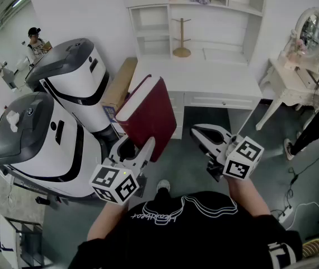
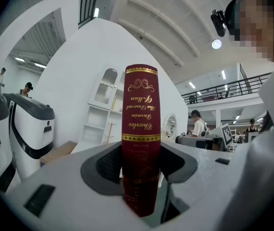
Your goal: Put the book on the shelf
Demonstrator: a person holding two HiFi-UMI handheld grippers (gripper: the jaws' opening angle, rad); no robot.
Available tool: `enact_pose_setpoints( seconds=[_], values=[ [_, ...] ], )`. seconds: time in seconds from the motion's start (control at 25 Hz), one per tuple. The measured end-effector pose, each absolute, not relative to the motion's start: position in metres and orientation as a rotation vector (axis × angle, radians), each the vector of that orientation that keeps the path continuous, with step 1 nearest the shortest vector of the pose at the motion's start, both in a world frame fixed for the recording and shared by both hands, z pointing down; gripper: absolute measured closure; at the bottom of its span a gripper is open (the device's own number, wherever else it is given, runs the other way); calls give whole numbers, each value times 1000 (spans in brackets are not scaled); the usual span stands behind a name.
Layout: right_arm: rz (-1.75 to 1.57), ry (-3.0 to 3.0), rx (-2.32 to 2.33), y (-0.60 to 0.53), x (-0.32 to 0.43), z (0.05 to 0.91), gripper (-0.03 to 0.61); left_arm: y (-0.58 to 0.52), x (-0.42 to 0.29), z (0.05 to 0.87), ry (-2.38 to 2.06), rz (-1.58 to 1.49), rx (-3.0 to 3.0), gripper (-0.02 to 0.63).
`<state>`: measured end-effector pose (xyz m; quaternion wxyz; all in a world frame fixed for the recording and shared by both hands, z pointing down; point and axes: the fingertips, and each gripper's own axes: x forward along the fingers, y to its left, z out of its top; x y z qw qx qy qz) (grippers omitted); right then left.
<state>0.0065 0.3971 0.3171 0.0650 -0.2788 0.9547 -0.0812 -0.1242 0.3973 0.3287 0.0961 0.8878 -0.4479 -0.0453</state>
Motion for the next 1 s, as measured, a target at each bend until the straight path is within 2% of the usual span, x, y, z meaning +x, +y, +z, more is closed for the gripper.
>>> enact_pose_setpoints(
  seconds=[0.56, 1.0],
  values=[
    [-263, 2884, -831, 394, 7, 322, 572, 392, -123, 327, -1318, -144, 2640, 403],
    [-285, 2864, -892, 327, 19, 325, 572, 326, -113, 332, -1274, -140, 2642, 403]
  ],
)
